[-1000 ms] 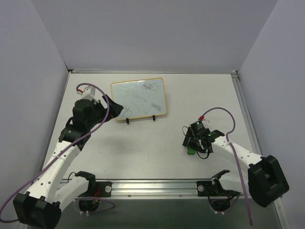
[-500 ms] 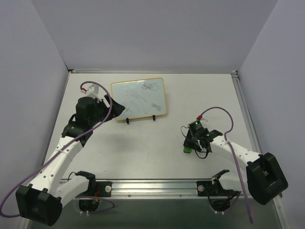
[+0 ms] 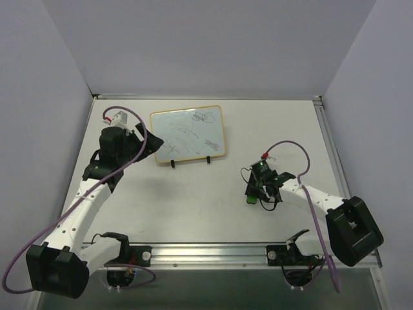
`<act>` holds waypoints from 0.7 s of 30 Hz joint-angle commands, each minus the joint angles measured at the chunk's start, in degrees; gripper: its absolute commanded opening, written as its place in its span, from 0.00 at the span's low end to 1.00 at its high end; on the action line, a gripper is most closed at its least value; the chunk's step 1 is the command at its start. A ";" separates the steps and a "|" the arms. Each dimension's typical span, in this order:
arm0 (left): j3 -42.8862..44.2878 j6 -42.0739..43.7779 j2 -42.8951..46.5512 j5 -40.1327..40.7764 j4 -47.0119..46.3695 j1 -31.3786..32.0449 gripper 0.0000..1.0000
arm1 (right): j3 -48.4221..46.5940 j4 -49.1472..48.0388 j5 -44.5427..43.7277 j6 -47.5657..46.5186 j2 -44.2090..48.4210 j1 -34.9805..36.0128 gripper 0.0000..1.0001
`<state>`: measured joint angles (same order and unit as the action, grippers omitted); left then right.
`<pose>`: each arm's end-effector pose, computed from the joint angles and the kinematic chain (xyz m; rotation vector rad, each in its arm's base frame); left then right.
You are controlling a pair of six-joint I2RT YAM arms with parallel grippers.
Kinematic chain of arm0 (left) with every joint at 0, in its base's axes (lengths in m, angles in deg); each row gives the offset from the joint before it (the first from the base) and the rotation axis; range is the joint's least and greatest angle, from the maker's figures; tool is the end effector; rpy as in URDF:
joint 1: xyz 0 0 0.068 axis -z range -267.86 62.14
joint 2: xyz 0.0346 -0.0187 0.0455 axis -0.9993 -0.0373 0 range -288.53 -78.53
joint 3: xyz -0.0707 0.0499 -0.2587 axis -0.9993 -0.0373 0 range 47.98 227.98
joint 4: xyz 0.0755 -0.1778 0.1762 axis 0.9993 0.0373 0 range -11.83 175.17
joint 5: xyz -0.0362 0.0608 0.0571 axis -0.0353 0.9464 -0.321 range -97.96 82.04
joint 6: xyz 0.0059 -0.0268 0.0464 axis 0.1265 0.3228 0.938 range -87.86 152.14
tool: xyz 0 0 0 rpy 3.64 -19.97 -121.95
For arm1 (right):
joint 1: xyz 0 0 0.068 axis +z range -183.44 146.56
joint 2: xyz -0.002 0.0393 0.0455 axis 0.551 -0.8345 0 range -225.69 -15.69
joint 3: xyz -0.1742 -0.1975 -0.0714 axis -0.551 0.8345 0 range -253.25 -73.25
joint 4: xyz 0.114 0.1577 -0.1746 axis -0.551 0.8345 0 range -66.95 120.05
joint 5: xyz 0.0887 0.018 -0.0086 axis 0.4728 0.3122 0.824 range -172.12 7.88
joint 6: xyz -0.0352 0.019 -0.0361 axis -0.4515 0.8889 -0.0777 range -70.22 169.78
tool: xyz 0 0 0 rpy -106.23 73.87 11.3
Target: Erase the whiteboard
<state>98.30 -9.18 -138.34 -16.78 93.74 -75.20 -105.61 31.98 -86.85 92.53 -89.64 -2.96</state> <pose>0.2307 -0.0575 0.3142 -0.4161 2.0427 -0.7444 0.2080 0.1190 0.1649 0.3047 2.4855 0.4527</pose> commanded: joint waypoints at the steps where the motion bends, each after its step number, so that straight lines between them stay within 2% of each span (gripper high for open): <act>1: 2.41 0.19 -1.27 -0.06 -2.39 -2.03 0.82 | -0.78 1.97 -2.39 -1.61 -1.63 0.46 0.39; 4: 2.67 0.19 -3.02 -1.02 -2.48 -4.83 0.86 | -1.21 1.71 -2.30 -2.13 -2.68 0.46 0.37; 5: 2.67 0.10 -3.99 -1.29 -2.56 -6.41 0.86 | -1.39 1.36 -2.04 -2.22 -3.38 0.55 0.31; 7: 2.41 -0.51 -5.13 -1.37 -3.53 -7.74 0.87 | -2.09 1.01 -1.69 -2.66 -4.00 0.55 0.30; 10: 1.18 -1.48 -8.64 -2.34 -7.30 -9.94 0.86 | -5.33 -0.05 -1.51 -3.72 -4.36 0.55 0.16; 11: 0.22 -1.66 -9.26 -2.52 -10.18 -10.29 0.84 | -6.48 -0.40 -1.94 -3.89 -4.10 0.55 0.15; 15: -2.51 -2.53 -12.60 -1.91 -18.99 -10.47 0.64 | -12.80 -6.10 -4.40 -8.10 -4.00 0.55 0.12; 21: -5.32 0.53 -18.84 -2.69 -29.71 -11.08 0.57 | -22.04 -17.44 -4.67 -13.65 -12.43 0.81 0.08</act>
<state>93.93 -10.58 -155.44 -18.46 74.26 -85.47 -123.91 21.18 -89.04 82.76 -99.15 -2.85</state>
